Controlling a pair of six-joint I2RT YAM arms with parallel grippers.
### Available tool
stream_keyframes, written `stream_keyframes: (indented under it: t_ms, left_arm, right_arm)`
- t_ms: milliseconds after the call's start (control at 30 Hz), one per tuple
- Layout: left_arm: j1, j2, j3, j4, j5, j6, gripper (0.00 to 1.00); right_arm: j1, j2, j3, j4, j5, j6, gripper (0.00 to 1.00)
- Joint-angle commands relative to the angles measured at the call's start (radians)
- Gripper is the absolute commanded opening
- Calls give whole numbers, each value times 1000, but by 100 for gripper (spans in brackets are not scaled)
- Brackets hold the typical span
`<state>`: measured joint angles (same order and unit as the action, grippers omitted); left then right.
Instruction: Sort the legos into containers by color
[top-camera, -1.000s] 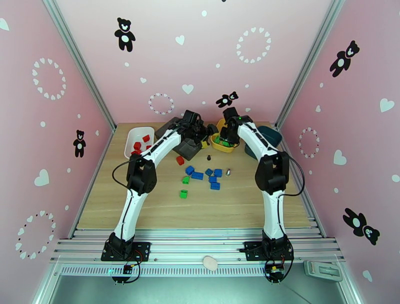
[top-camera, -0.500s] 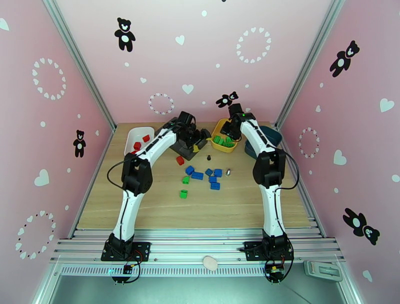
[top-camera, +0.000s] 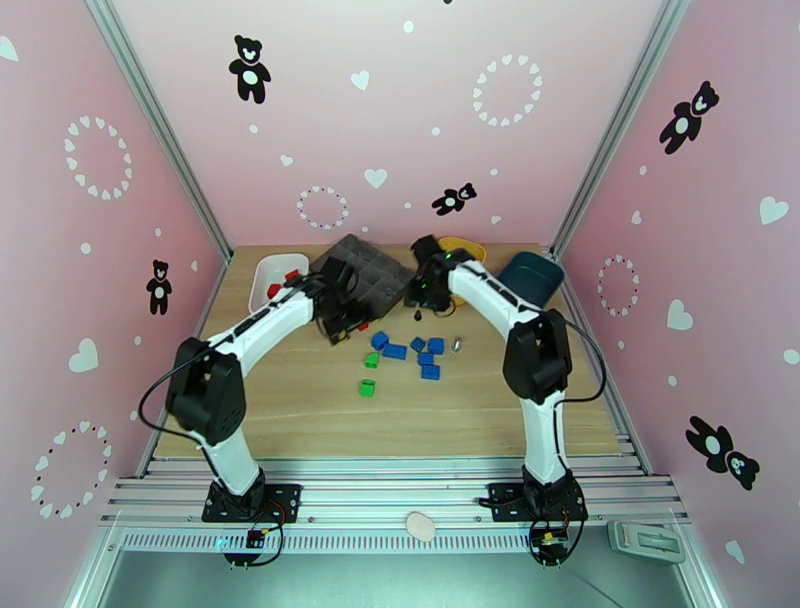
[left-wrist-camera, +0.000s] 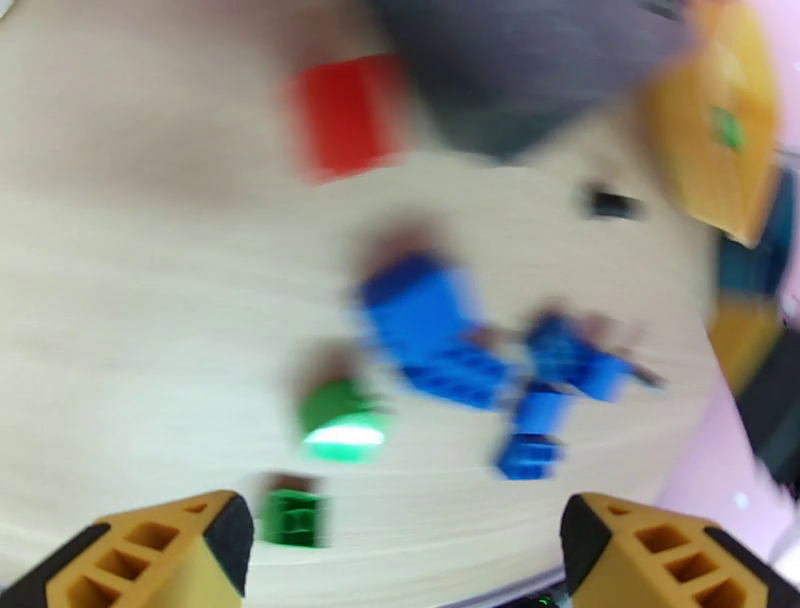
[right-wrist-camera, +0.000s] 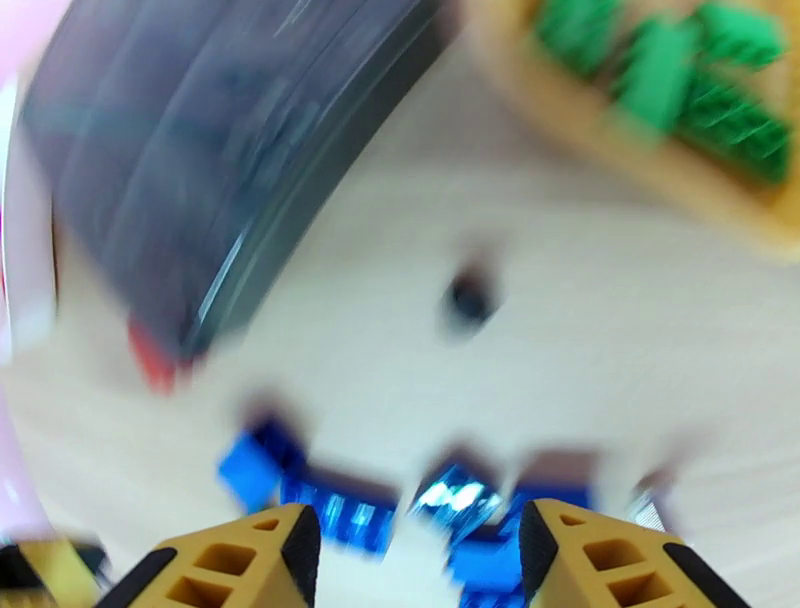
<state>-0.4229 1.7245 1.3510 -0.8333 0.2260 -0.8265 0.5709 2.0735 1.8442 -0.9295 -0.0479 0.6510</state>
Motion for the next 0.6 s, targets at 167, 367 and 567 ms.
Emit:
stream_keyframes:
  t_ms: [167,367,567]
  left_arm:
    - [102,-204,-215,9,-108,-74,88]
    - [206,-300,-319,18,-87,-88,89]
    - [253,-353,-353,5,-82,-76,89]
  right_arm:
    - [228,-48,-150,-11,-61,-77,59]
    - [342,-30,-219,6,-128,-62,61]
    - [404,36,-204,6,-158,-52,61]
